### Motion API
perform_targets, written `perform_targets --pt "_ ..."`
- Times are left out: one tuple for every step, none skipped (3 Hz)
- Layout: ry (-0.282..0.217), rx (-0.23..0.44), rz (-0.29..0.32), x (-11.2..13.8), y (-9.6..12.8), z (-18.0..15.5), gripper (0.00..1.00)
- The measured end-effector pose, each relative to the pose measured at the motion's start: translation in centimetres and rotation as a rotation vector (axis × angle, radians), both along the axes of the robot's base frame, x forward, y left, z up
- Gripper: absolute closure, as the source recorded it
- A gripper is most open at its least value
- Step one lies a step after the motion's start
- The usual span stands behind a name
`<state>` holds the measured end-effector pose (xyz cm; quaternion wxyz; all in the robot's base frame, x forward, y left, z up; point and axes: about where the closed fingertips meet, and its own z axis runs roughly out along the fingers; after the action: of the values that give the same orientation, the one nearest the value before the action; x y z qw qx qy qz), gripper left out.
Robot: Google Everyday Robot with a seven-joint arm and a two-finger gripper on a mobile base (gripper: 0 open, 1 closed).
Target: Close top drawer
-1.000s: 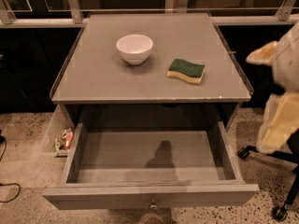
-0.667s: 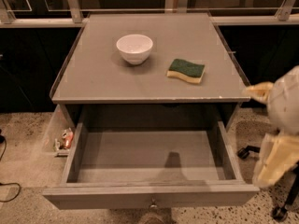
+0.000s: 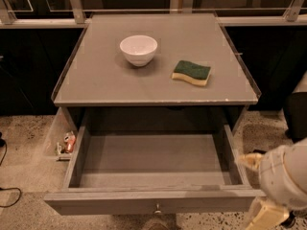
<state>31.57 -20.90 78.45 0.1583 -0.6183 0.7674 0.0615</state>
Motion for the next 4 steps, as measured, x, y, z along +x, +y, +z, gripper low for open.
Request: perform_targets --pt "0.063 0.03 -0.015 -2.3 0.2 -4.7 0.42" --pt "0.096 0.052 -0.029 -3.1 0.6 -8.4 0.65" --pt "0.086 0.071 -0.031 -1.7 1.5 -10.3 0.89" --pt "0.061 0.104 -0.045 0.2 2.2 -11.5 1.0"
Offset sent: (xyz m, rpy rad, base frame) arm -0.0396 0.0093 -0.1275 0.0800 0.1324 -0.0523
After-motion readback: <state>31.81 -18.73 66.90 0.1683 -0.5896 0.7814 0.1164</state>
